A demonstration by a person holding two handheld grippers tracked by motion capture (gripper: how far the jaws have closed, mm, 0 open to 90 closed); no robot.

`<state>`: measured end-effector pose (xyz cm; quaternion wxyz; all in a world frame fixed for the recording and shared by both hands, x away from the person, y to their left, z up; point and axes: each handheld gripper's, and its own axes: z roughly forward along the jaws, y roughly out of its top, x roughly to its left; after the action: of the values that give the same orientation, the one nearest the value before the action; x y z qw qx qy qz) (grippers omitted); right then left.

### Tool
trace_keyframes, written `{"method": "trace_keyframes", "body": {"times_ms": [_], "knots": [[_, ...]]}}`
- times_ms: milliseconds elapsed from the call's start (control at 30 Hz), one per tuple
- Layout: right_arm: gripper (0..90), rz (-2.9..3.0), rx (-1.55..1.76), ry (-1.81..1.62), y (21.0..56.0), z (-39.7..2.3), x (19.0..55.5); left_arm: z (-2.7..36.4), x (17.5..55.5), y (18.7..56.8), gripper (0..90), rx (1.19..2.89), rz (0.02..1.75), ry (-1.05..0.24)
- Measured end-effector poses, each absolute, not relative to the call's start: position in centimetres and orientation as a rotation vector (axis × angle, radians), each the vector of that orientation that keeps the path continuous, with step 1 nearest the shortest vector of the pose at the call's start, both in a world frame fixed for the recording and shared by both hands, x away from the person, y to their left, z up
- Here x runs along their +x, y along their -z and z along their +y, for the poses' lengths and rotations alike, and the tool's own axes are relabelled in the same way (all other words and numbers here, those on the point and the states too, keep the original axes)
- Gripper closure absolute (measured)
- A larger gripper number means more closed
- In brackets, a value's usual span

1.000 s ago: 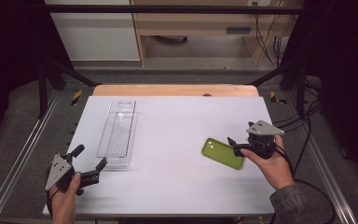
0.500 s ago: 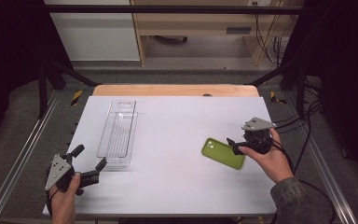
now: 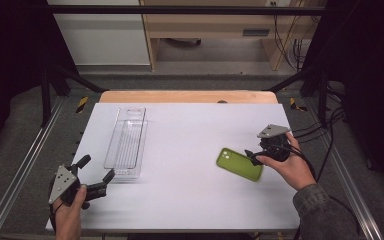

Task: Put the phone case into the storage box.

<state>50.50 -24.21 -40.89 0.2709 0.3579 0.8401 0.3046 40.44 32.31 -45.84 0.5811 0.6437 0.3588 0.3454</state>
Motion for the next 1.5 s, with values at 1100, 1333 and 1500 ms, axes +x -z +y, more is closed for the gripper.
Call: {"method": "trace_keyframes", "body": {"times_ms": [1100,1333,1500], "knots": [[10.5,2.433,0.958,-0.675,42.3,-24.2,51.9,32.2,40.5,45.9,1.7,1.510,0.834,-0.802],[10.3,2.440,0.966,-0.662,42.5,-24.2,52.1,32.2,40.5,45.9,1.7,1.511,0.833,-0.802],[10.2,2.459,0.970,-0.655,42.8,-24.2,52.3,32.2,40.6,45.9,1.7,1.515,0.831,-0.802]]}}
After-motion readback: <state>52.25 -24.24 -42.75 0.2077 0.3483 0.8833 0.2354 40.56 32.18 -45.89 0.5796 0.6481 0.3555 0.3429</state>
